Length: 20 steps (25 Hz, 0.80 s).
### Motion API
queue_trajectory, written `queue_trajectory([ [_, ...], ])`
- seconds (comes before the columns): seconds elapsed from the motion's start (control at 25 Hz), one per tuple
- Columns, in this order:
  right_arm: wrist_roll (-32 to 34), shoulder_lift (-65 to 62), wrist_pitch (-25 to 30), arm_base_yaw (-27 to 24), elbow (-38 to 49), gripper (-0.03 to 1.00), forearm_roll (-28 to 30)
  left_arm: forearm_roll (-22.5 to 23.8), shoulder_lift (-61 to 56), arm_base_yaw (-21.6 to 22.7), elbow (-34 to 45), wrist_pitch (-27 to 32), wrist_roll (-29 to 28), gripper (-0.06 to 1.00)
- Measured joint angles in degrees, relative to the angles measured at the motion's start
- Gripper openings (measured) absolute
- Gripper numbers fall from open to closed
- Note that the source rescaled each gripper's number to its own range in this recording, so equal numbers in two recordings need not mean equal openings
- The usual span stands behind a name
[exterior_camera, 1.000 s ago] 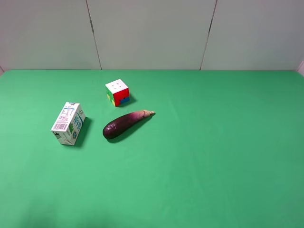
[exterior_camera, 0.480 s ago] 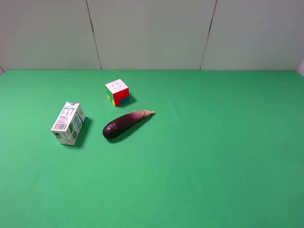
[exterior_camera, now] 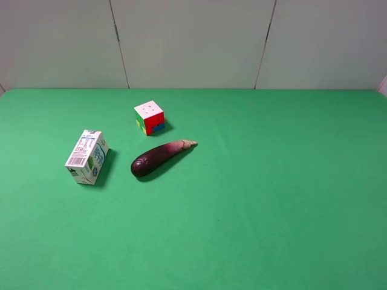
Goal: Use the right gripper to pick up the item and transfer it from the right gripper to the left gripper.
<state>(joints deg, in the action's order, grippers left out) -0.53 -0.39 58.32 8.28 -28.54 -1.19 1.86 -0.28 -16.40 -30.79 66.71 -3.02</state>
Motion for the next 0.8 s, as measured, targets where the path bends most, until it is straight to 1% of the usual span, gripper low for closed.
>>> queue_trajectory([
  [0.2, 0.00, 0.00, 0.00, 0.00, 0.00, 1.00, 0.00, 0.83, 0.00, 0.00, 0.00, -0.26, 0.06, 1.00],
  [0.44, 0.00, 0.00, 0.00, 0.00, 0.00, 1.00, -0.06, 5.80, 0.00, 0.00, 2.23, -5.31, 1.38, 1.00],
  [0.8, 0.00, 0.00, 0.00, 0.00, 0.00, 1.00, -0.06, 6.38, 0.00, 0.00, 2.30, -6.01, 1.58, 1.00],
])
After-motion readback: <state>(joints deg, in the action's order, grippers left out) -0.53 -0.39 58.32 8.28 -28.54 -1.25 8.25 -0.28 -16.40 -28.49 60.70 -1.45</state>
